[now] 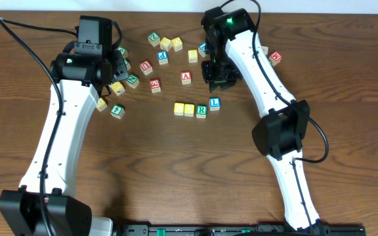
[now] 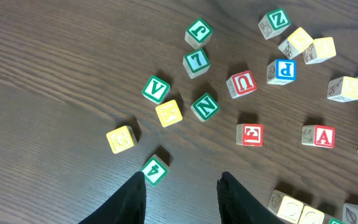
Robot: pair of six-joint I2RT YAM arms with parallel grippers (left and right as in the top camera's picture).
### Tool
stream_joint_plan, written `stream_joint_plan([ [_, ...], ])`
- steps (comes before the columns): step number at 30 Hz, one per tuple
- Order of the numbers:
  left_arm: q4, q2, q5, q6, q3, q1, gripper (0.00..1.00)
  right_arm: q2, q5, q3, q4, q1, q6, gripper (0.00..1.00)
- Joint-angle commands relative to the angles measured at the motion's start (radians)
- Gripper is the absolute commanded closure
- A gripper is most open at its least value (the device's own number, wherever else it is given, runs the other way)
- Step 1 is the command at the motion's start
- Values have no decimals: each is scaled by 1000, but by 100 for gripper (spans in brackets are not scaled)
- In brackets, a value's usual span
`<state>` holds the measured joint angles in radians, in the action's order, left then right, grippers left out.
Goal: Spell out CORL
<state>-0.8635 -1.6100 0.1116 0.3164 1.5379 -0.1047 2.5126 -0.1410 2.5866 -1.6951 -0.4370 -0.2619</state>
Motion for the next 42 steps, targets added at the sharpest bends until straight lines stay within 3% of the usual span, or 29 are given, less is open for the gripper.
stream_joint_plan([
  [1,6,-4,14,-9,4,14,63,-1,-38,13,-4,-29,46,77],
  [4,10,-4,13,-8,4,43,63,-1,-28,10,-3,-59,63,83],
  [20,0,-4,13,-5,4,89,63,-128,2,-2,-3,-110,88,88],
  [42,0,-4,13,-5,4,89,63,-128,31,-404,212,-180,49,95],
])
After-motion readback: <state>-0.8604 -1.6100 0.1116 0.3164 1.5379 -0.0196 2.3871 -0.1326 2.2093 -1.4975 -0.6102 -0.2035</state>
